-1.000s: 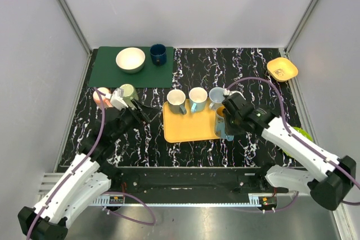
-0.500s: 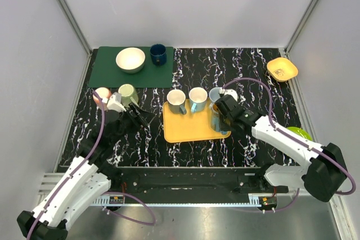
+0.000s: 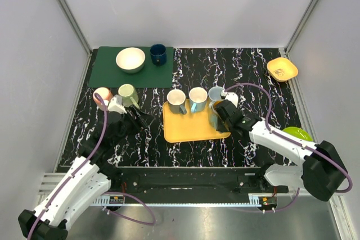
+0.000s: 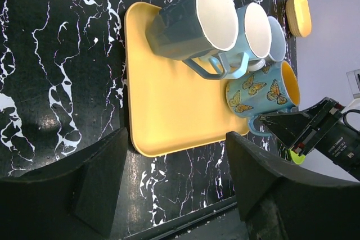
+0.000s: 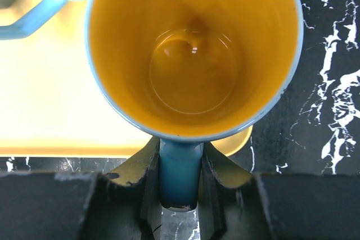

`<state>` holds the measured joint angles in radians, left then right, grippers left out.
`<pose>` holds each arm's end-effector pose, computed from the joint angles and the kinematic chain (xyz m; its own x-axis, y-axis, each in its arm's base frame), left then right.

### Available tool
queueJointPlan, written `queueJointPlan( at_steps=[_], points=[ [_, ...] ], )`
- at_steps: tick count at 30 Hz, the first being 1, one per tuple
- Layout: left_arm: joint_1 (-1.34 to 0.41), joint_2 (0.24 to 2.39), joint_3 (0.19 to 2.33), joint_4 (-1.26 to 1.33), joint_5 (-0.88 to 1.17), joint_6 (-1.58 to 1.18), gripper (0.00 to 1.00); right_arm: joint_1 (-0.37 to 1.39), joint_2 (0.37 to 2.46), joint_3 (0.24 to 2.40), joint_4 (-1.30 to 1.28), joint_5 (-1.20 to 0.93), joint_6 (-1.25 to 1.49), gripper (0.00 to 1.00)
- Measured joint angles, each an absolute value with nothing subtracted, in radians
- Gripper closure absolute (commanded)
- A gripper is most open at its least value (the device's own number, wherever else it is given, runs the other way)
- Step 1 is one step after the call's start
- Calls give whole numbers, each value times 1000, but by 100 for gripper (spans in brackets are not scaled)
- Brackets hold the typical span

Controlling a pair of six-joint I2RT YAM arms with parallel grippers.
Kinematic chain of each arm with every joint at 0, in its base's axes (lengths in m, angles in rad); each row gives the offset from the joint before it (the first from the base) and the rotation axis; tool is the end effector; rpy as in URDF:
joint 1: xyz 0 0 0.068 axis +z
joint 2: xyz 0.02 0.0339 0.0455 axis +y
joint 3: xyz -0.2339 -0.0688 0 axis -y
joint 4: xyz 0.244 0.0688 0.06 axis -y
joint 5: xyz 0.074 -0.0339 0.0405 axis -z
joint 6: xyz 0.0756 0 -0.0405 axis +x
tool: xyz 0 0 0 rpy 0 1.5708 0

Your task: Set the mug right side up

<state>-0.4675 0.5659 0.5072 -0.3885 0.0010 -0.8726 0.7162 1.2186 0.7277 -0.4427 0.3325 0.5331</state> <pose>0.1826 -0.0922 0.2198 -0.5940 -0.5582 -0.5793 -0.0055 0.7229 -0.6910 0.2194 0.1582 0.1540 -0.7631 -0.0273 -0.6457 -0.1002 0.9920 0.0764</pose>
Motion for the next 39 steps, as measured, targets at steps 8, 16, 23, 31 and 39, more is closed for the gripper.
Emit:
queueJointPlan(
  at_steps=[8, 16, 23, 31, 39],
  points=[
    [-467, 572, 505, -391, -16, -871, 26, 720, 1141, 654, -403, 299, 585, 57],
    [-467, 602, 512, -415, -70, -853, 26, 746, 993, 654, -481, 223, 623, 45],
    [-467, 635, 572, -478, -162, -826, 22, 746, 933, 701, -554, 215, 626, 38],
    [-353, 869, 815, -526, -390, -704, 29, 746, 716, 860, -514, 214, 587, 37],
    [-238, 1346, 910, -502, -356, -671, 38, 746, 749, 911, -458, 204, 518, 37]
  ],
)
